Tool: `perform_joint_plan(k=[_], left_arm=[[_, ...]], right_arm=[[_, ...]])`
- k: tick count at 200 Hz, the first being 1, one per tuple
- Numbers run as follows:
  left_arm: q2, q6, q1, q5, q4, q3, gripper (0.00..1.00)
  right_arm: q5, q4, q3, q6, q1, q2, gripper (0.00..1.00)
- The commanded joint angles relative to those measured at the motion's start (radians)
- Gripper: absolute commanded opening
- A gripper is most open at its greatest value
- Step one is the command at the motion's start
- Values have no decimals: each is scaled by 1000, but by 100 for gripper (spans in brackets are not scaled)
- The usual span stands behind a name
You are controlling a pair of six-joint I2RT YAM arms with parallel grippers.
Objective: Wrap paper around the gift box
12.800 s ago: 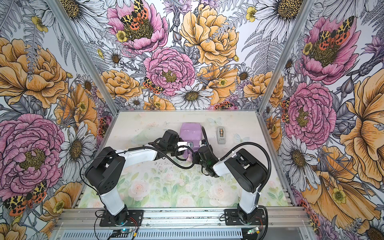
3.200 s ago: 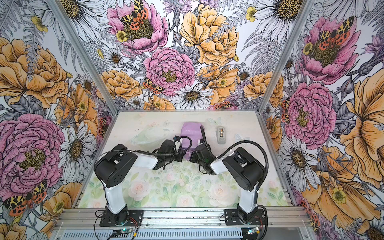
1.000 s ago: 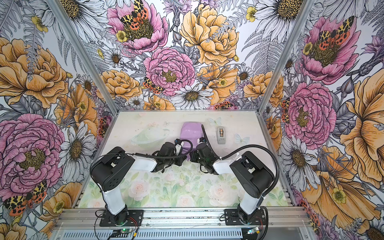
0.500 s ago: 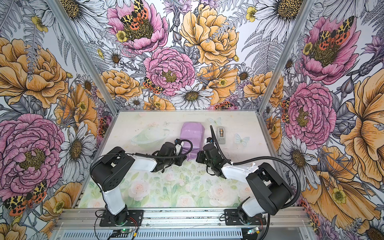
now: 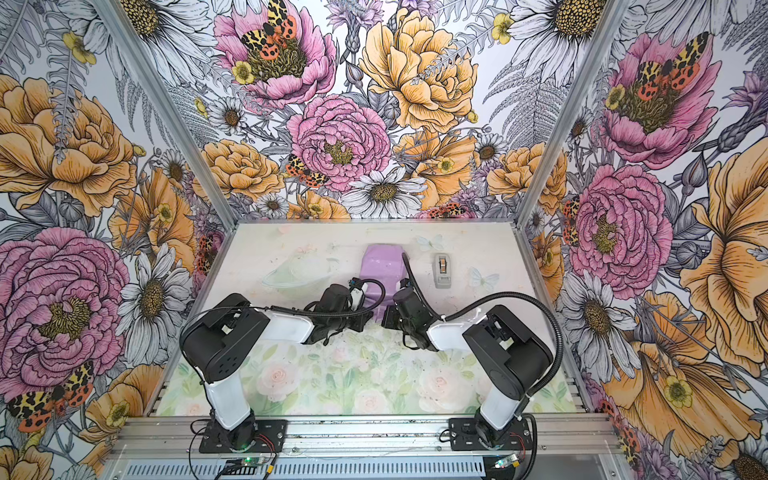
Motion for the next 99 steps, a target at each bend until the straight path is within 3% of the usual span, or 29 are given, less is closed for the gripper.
perform_joint_plan(k=[1, 99], left_arm=[[32, 9, 5, -11, -46, 8, 12], [37, 6, 6, -10, -38, 2, 13]], right_arm=[[-19, 44, 19, -5, 13, 34, 1], [-84, 96, -49, 7, 39, 89, 0]])
